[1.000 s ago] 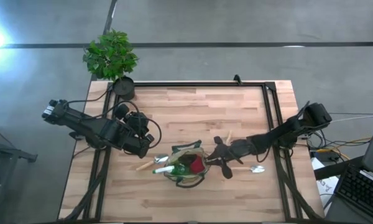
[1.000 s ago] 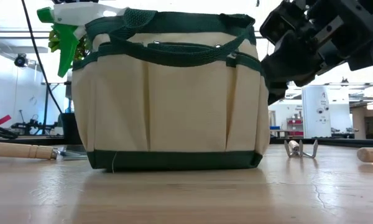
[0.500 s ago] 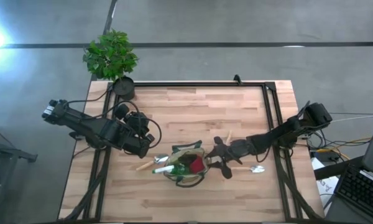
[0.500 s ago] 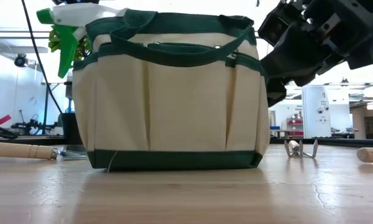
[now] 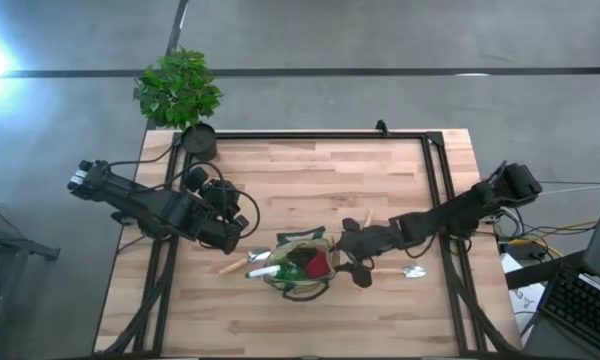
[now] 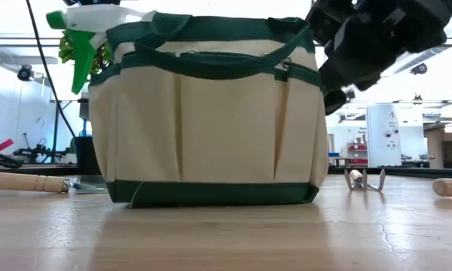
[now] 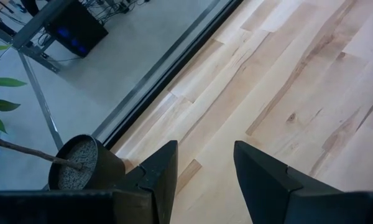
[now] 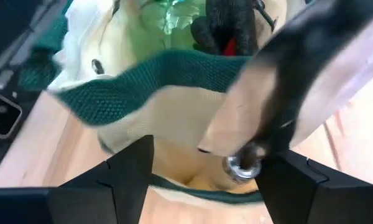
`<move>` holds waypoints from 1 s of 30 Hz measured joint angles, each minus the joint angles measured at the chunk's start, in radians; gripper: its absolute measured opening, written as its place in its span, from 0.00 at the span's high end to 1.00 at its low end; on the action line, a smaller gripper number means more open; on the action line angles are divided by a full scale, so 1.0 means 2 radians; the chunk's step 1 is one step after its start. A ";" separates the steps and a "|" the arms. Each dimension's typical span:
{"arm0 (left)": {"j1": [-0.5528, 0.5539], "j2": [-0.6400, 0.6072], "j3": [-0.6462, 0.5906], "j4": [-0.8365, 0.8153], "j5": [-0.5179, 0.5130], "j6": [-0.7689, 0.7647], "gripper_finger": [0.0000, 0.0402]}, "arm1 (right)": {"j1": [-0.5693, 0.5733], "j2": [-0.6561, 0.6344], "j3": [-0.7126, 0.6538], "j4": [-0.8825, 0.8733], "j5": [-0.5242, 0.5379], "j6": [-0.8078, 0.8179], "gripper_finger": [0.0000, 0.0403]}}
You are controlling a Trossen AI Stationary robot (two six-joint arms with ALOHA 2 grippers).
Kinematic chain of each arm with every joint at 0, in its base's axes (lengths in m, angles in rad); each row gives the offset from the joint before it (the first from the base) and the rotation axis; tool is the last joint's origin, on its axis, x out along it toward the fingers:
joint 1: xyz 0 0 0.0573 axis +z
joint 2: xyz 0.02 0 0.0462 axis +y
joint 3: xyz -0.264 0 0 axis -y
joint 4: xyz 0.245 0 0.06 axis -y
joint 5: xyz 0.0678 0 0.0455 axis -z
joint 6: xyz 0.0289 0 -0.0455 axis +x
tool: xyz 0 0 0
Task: Pick & Place Garden tools in Gardening bag
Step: Put the top trowel into the gardening bag, then put the right trowel into the gardening bag
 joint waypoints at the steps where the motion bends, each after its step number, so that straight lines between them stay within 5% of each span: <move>1: 0.000 0.000 0.000 0.000 0.000 0.000 0.60 | 0.000 -0.007 0.007 -0.017 0.000 -0.004 0.38; 17: 0.000 0.000 0.000 0.000 -0.002 0.007 0.60 | 0.004 -0.134 0.043 -0.180 -0.006 -0.008 0.41; 30: 0.001 0.000 0.000 0.000 -0.006 0.014 0.60 | 0.039 -0.209 0.046 -0.437 -0.009 0.143 0.44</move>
